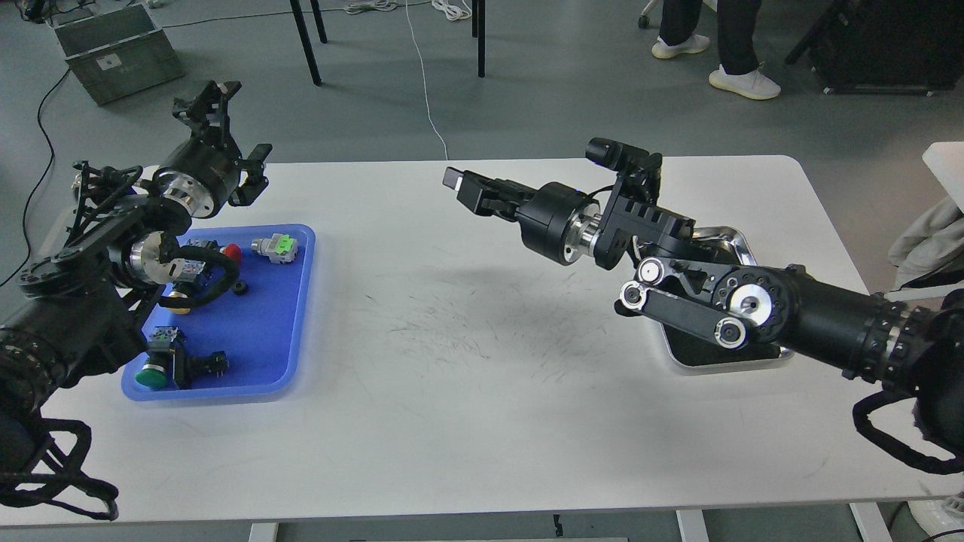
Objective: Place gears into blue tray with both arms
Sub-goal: 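Carry the black part toward the table center and release it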
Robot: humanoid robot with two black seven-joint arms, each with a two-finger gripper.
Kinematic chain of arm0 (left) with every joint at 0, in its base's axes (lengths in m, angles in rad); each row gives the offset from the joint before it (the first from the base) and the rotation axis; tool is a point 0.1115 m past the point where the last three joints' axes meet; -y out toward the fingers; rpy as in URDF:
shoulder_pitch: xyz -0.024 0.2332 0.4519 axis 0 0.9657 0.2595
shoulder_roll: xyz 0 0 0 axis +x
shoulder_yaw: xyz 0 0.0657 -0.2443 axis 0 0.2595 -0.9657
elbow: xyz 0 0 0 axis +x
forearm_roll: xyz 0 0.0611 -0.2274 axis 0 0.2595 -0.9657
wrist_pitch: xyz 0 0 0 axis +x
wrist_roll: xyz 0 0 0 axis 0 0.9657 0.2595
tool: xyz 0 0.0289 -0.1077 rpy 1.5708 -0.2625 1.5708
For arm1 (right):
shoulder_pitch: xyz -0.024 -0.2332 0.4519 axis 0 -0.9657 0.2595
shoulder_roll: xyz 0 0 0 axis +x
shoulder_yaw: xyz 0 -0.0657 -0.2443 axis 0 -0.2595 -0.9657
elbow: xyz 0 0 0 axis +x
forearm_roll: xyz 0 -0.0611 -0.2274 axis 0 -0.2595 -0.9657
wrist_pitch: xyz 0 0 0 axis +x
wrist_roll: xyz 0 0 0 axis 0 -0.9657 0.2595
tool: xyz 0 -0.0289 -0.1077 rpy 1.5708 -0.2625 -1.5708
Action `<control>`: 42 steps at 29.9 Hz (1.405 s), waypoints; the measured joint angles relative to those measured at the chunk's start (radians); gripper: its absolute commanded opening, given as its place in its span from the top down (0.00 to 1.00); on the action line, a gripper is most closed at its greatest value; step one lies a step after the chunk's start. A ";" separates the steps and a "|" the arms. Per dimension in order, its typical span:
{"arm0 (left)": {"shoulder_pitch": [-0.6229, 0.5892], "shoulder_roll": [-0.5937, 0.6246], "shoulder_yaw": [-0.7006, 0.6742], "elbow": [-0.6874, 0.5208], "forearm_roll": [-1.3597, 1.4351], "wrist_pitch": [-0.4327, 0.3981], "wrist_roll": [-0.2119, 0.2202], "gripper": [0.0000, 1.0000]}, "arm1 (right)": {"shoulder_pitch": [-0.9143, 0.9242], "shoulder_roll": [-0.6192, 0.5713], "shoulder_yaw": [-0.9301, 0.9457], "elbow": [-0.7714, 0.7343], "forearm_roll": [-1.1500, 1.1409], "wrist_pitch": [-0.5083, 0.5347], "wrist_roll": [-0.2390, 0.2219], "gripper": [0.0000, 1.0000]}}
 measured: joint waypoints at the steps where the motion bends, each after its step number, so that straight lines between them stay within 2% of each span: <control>1: 0.000 0.000 0.000 0.000 0.000 0.000 0.000 0.02 | -0.007 0.015 -0.017 -0.022 -0.010 -0.009 0.000 0.98; 6: 0.000 0.000 0.000 0.000 0.000 0.000 0.000 0.02 | -0.051 0.035 -0.102 -0.117 -0.042 -0.060 0.000 0.98; 12: 0.001 -0.004 0.000 0.000 0.000 0.000 -0.001 0.02 | -0.098 0.037 -0.167 -0.152 -0.059 -0.066 0.000 0.98; 22: 0.001 -0.005 -0.001 0.000 0.000 0.000 -0.001 0.02 | -0.140 0.037 -0.186 -0.120 -0.069 -0.066 0.000 0.98; 28: 0.002 -0.003 0.000 0.000 0.000 0.000 -0.001 0.02 | -0.172 0.037 -0.187 -0.070 -0.067 -0.055 -0.001 0.94; 30: 0.002 -0.003 0.000 0.000 0.000 0.000 -0.001 0.02 | -0.182 0.037 -0.188 -0.062 -0.067 -0.053 -0.001 0.84; 33: 0.002 -0.001 0.000 0.000 0.000 0.000 -0.001 0.02 | -0.188 0.037 -0.191 -0.059 -0.067 -0.049 -0.003 0.54; 34: 0.002 0.000 0.000 0.000 0.000 0.000 -0.001 0.02 | -0.188 0.037 -0.192 -0.059 -0.067 -0.049 -0.005 0.49; 36: 0.003 0.000 0.000 0.000 0.000 0.000 -0.001 0.02 | -0.189 0.037 -0.192 -0.059 -0.067 -0.051 -0.008 0.45; 42: 0.003 0.001 0.000 0.000 0.000 0.000 -0.001 0.02 | -0.186 0.037 -0.187 -0.061 -0.065 -0.073 -0.009 0.20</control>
